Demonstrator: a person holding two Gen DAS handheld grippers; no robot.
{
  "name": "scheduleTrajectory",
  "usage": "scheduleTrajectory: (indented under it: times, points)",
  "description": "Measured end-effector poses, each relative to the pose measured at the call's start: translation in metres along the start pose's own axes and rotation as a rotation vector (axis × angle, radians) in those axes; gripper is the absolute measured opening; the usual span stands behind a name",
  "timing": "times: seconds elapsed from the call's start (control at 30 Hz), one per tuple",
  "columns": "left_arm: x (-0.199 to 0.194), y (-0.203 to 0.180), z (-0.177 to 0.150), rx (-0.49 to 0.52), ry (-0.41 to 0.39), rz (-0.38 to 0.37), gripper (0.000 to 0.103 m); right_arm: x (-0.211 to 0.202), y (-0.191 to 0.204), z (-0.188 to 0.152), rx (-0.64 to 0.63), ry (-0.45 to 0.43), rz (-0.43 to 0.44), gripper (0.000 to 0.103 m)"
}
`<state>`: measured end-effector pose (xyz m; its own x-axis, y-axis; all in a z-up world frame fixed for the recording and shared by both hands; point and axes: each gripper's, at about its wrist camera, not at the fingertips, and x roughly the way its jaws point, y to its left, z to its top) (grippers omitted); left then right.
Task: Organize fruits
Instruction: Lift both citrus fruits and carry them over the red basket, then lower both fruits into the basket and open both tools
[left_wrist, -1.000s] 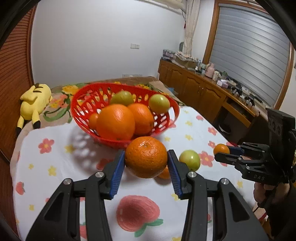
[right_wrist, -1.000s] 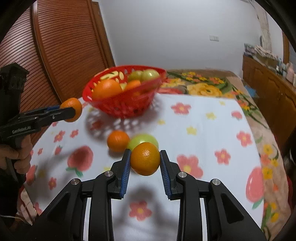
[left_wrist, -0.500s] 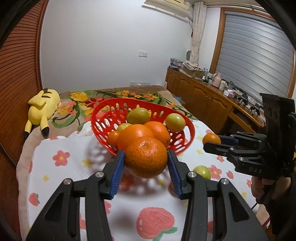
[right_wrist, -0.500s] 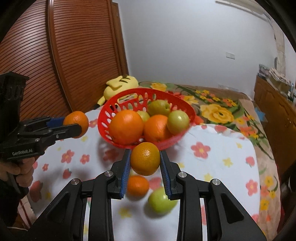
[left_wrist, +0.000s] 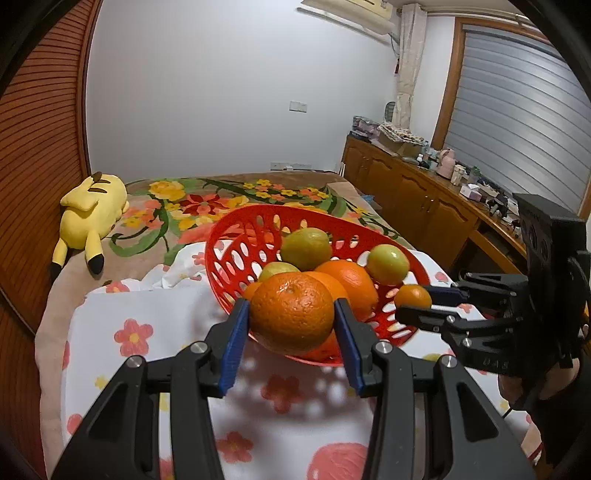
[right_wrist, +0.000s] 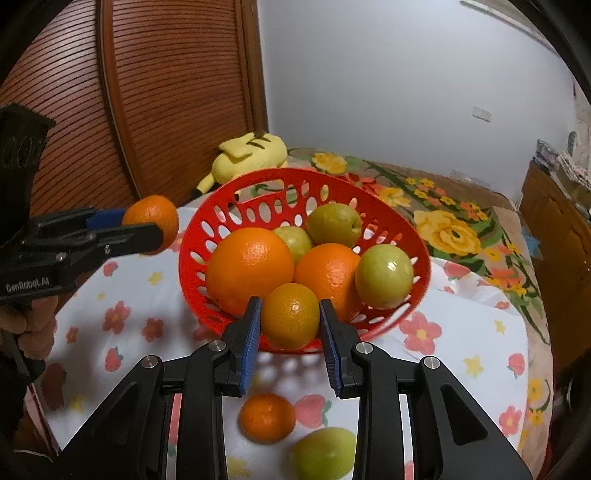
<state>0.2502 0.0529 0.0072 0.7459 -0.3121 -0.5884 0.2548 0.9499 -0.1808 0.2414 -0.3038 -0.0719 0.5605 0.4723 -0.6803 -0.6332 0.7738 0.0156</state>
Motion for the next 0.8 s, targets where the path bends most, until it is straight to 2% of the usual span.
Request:
scheduleTrajectory:
  times: [0.33,0.53,0.8]
  points:
    - [0.033,0.014,0.012,-0.011,0.027,0.026,0.044,0.013,-0.001,0.000,-0.014,0.018,0.025,0.030]
    - [0.059,0.024,0.019,-0.031,0.064,0.034,0.044,0.009,-0.004,-0.003,0.000,0.013,0.042,0.030]
    - [0.073,0.021,0.024,-0.024,0.075,0.049,0.044,0.002,-0.006,-0.002,0.010,-0.001,0.053,0.031]
